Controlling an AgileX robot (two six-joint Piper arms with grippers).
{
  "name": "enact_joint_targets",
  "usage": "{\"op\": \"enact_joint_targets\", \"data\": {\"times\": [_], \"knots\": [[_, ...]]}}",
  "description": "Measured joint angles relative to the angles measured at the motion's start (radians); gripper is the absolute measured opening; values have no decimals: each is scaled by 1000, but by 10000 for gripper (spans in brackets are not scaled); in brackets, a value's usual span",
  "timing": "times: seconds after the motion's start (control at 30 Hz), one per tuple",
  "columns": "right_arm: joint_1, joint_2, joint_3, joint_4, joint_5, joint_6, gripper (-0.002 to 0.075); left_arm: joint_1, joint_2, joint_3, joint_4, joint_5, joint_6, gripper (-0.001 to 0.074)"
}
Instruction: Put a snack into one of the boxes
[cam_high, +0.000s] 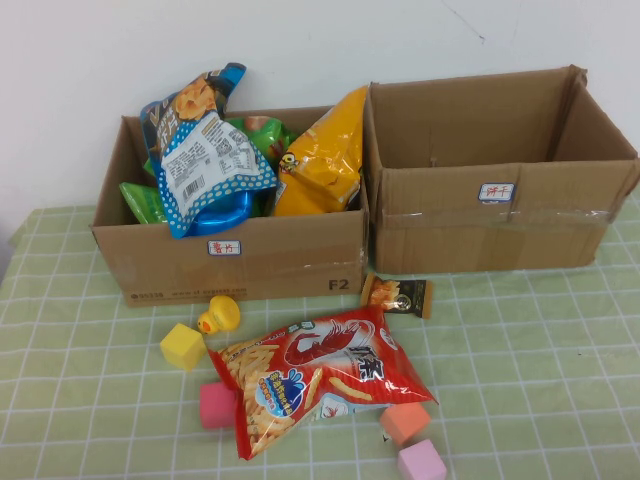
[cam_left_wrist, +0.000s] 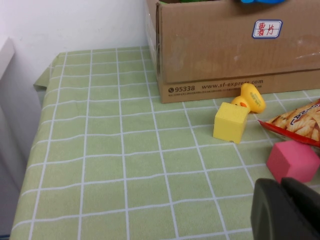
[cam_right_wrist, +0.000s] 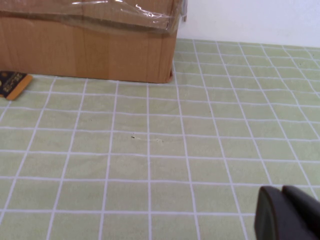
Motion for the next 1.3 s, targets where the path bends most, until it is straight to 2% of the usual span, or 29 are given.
{"op": "enact_joint_targets", "data": {"times": [1.03,1.3], "knots": [[0,0,0,0,0,0,-2,0,0,0,0,-11,13,-1],[0,0,0,-27,-6,0,-2,0,0,3,0,-120,23,-1]]}}
